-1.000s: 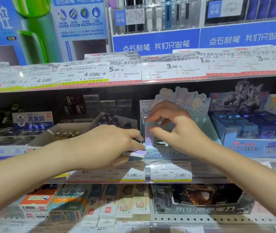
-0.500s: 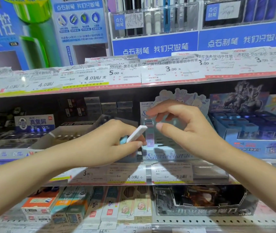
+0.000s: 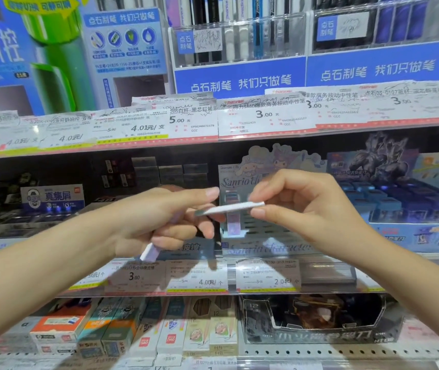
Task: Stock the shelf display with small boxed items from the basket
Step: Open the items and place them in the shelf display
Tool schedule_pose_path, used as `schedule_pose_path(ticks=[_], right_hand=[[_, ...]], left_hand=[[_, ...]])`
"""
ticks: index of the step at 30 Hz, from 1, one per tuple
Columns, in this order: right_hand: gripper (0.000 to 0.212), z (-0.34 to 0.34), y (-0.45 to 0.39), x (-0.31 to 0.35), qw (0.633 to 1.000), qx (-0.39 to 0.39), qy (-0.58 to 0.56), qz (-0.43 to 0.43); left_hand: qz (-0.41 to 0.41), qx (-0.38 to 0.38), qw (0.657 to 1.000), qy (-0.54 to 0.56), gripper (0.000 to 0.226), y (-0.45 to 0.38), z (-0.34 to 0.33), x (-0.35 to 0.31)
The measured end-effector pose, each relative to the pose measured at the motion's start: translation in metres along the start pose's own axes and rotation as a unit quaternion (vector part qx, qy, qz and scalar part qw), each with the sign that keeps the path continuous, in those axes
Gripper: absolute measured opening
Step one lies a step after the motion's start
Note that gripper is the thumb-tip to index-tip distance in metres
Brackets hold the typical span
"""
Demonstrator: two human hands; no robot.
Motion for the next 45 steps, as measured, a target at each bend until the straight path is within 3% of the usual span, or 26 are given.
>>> schedule_pose_path(ticks=[4, 8, 14, 16, 19, 22, 24, 29, 34, 45], right_hand=[[0.008, -0.009, 0.009, -0.003, 0.998, 0.051, 0.030, 0.016], [0.024, -0.017, 0.007, -0.012, 0.991, 0.105, 0.039, -0.069], [0.035, -0.025, -0.004, -0.021, 0.982, 0.125, 0.052, -0.130], [0.040, -0.017, -0.008, -0.019, 0.981, 0.120, 0.085, -0.125], [0.043, 0.004, -0.021, -0.020, 0.975, 0.081, 0.182, -0.101], [0.038, 0.022, -0.038, -0.028, 0.974, -0.004, 0.212, -0.086], [0.031, 0.026, -0.045, -0.033, 0.976, -0.047, 0.195, -0.080], [0.034, 0.017, -0.049, -0.043, 0.968, -0.054, 0.239, -0.060], [0.027, 0.011, -0.047, -0.047, 0.962, -0.021, 0.267, -0.057], [0.024, 0.010, -0.045, -0.053, 0.956, -0.015, 0.288, -0.056]], left_hand=[[-0.036, -0.020, 0.996, -0.074, 0.014, 0.001, 0.003, -0.006], [-0.104, -0.035, 0.972, -0.209, 0.011, 0.001, -0.001, -0.021], [-0.198, -0.077, 0.934, -0.287, 0.014, 0.000, -0.011, -0.041], [-0.243, -0.114, 0.901, -0.342, 0.017, 0.001, -0.005, -0.048], [-0.306, -0.161, 0.821, -0.454, 0.015, 0.006, -0.001, -0.056], [-0.278, -0.140, 0.747, -0.587, 0.050, -0.001, -0.006, -0.047], [-0.239, -0.110, 0.722, -0.640, 0.069, -0.009, -0.011, -0.038], [-0.200, -0.064, 0.720, -0.661, 0.080, -0.023, -0.012, -0.025], [-0.167, -0.044, 0.755, -0.633, 0.078, -0.027, -0.009, -0.025], [-0.148, -0.047, 0.741, -0.653, 0.078, -0.026, -0.011, -0.021]])
Point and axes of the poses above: each hand's wrist, its own y-axis away from the middle knuckle, its own z-axis out of the back of the hand, x = y × z, the point moved 9 cm from there along -y, towards the middle knuckle, and after that the axes turned 4 degrees about -x, right-handed, at the moved point
